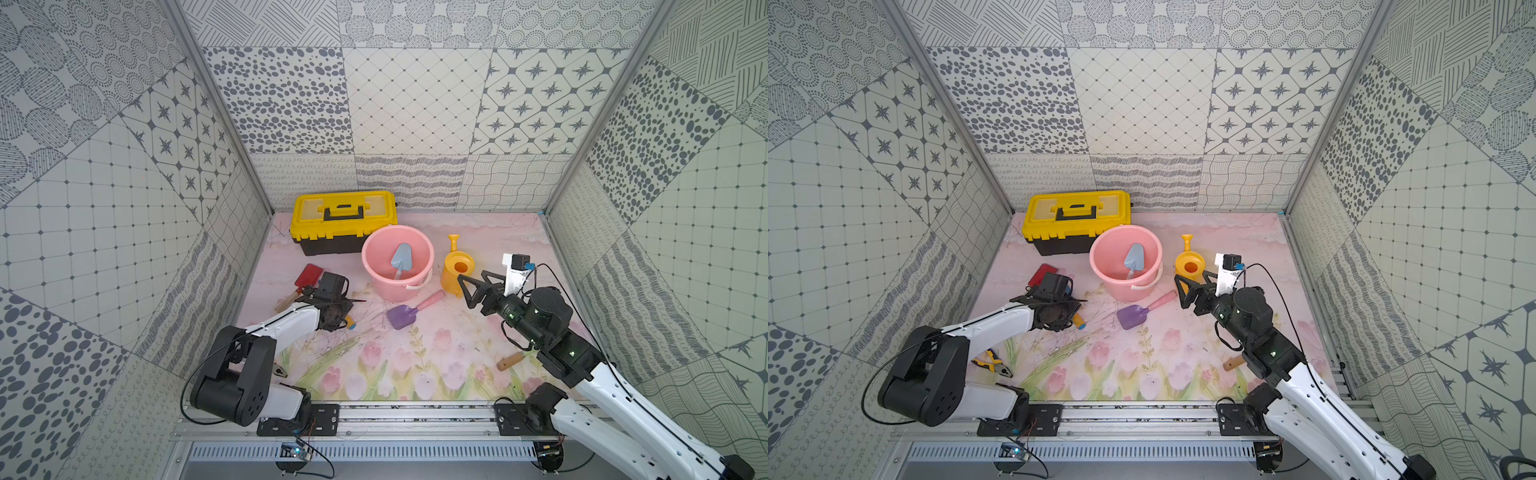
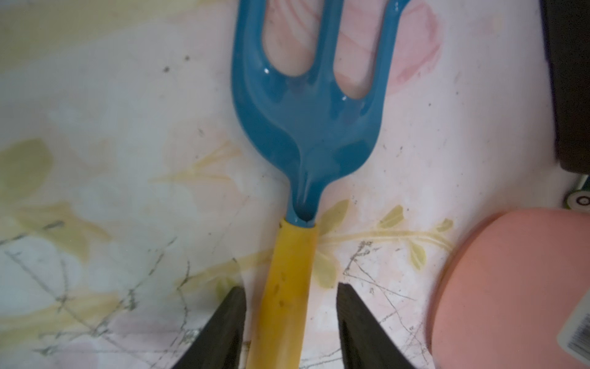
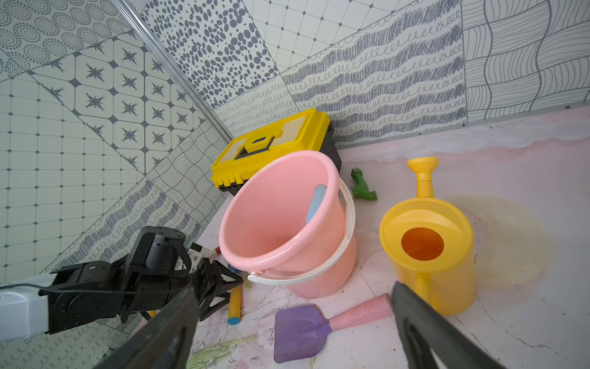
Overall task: Organize the gardening tools
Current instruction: Pick up the gardening tool from the center of the board.
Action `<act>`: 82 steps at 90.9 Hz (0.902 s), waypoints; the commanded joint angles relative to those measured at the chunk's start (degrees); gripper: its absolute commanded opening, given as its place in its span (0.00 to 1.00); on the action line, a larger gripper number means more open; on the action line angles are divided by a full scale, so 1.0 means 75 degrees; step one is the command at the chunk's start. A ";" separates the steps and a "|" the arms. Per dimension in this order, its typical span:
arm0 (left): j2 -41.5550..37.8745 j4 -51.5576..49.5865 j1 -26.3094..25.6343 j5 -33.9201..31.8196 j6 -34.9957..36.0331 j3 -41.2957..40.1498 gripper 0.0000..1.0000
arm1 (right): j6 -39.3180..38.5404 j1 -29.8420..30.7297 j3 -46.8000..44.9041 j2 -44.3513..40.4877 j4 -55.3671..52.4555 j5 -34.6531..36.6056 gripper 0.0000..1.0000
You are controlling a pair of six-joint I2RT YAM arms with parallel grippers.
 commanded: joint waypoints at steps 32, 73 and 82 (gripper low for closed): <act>-0.0428 -0.1301 -0.0272 0.0044 0.0367 -0.0400 0.09 | -0.0060 0.0052 -0.0142 0.0204 0.0555 -0.0590 0.97; -0.5373 -0.1550 -0.1381 -0.1805 0.1506 -0.1664 0.03 | -0.2122 0.2191 0.1995 0.3080 0.0211 0.0338 0.97; -0.6116 -0.1224 -0.1645 -0.1760 0.1873 -0.1849 0.05 | -0.2210 0.2206 0.3125 0.4195 -0.0262 -0.0009 0.97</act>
